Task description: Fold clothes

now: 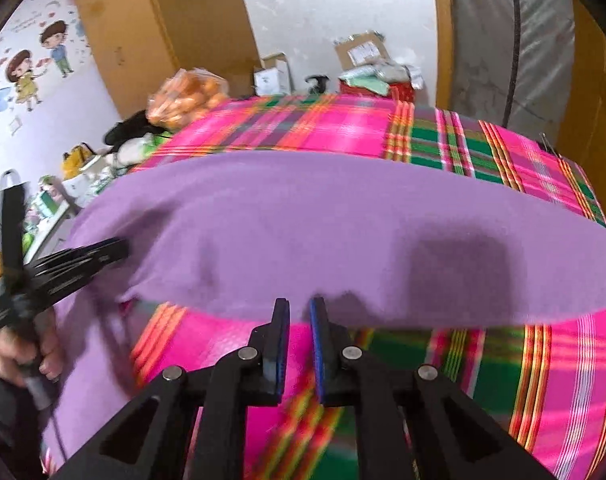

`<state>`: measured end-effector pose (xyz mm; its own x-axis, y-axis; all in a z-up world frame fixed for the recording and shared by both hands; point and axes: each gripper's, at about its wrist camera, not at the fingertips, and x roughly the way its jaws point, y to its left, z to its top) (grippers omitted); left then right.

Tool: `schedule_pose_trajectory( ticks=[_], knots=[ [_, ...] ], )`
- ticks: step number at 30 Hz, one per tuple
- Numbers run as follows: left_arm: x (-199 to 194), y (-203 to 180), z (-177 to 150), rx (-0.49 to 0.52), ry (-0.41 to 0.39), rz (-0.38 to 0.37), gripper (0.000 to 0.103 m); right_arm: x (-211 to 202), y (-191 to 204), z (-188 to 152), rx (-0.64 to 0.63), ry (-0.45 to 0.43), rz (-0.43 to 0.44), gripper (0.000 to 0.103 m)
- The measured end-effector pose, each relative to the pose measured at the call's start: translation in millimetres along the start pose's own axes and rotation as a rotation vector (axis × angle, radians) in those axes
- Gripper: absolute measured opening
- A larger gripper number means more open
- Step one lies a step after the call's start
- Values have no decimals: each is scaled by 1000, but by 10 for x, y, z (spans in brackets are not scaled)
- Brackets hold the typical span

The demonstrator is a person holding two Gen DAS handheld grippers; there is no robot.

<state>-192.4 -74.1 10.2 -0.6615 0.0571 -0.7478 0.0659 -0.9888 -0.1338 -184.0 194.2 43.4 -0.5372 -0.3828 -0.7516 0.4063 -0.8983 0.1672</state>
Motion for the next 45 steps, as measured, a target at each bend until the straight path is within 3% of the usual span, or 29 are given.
schedule_pose_trajectory(
  ticks=[5,11,18,25,38,45],
  knots=[
    [-114,-33,-6,-6,7,29,18,-414,333,-212,-53,-56,24,11],
    [-602,-89,-178,20,-63,33,18,-699,642,-503,-112,-86,10,11],
    [-856,-75,-532,71,-56,66,18,-464,790,-793,-91,-23,23,11],
    [-872,-72,-807,98,-27,90,18,-244,917,-971,-133,5,-17,11],
    [-759,-179,-937,122,4,119,18,-167,949,-1020,-146,27,-42,21],
    [-761,-191,-956,129,5,125,19,-164,948,-1019,-150,27,-43,21]
  ],
)
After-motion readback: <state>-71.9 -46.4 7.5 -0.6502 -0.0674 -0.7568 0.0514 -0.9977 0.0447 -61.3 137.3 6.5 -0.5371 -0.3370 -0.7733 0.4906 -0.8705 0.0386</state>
